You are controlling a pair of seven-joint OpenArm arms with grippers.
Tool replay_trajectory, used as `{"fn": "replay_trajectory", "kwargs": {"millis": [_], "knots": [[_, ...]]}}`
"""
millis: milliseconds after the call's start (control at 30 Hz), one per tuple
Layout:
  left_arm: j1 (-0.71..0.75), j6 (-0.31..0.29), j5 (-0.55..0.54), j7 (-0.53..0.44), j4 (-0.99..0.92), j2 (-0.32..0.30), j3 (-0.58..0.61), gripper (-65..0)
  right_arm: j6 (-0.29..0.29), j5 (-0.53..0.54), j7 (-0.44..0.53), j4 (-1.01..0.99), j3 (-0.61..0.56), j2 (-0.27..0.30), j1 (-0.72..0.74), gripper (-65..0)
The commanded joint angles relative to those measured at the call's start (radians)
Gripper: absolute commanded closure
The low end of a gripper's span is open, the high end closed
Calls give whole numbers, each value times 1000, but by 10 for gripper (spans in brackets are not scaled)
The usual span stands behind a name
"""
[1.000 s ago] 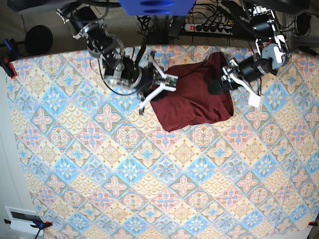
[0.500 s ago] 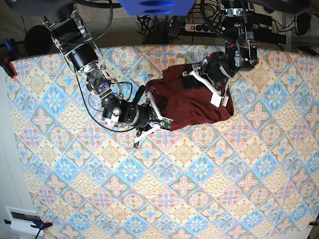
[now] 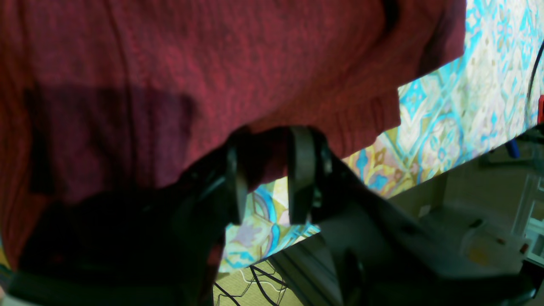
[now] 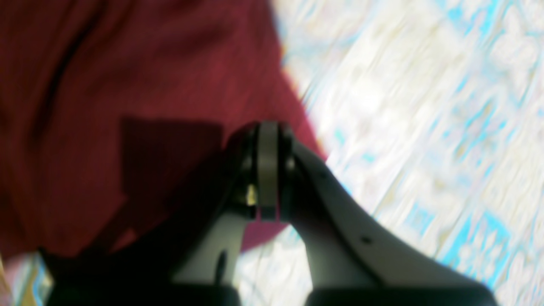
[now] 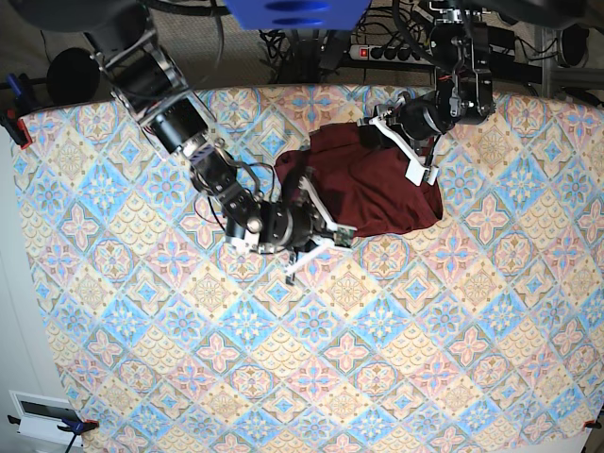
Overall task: Layout the t-shirt on the table in an organized manner, then fold the t-shirt properly
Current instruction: 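Grip opposite bundle edges with both grippers and rotate the bundle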
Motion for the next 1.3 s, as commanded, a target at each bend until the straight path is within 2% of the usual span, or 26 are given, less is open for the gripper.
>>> {"fn": "replay_trajectory", "kwargs": {"millis": [0,167,433,600,767,933,1100,1267], "knots": [[-3,2,6,-9,10,-8,-1,-141,-2,9,17,-21,4,-18,30,-5],[-5,2,5,-9,12,-11,1,-141,-2,7,40,-222,4,-58,99,-5],[-8,0,3,-9,13,-31,1,-141,-2,6,76,-388,4,-47,168,-6],[-60,0,3,-6,13,-42,1,-141,-2,-57,74,-399,13,21,170,-5],[-145,0,8,-3,12,-48,1,-141,-2,-59,40,-393,12,85,159,-4],[-226,0,12,-3,-20,-46,2,-142,-2,-59,-10,-219,13,159,49,-4],[-281,0,3,-3,-71,-45,-2,-142,-2,-59,-73,-107,13,194,-36,-4],[-244,-1,-14,23,29,-49,-4,-142,-2,-59,-139,-51,13,226,-108,-4]]}}
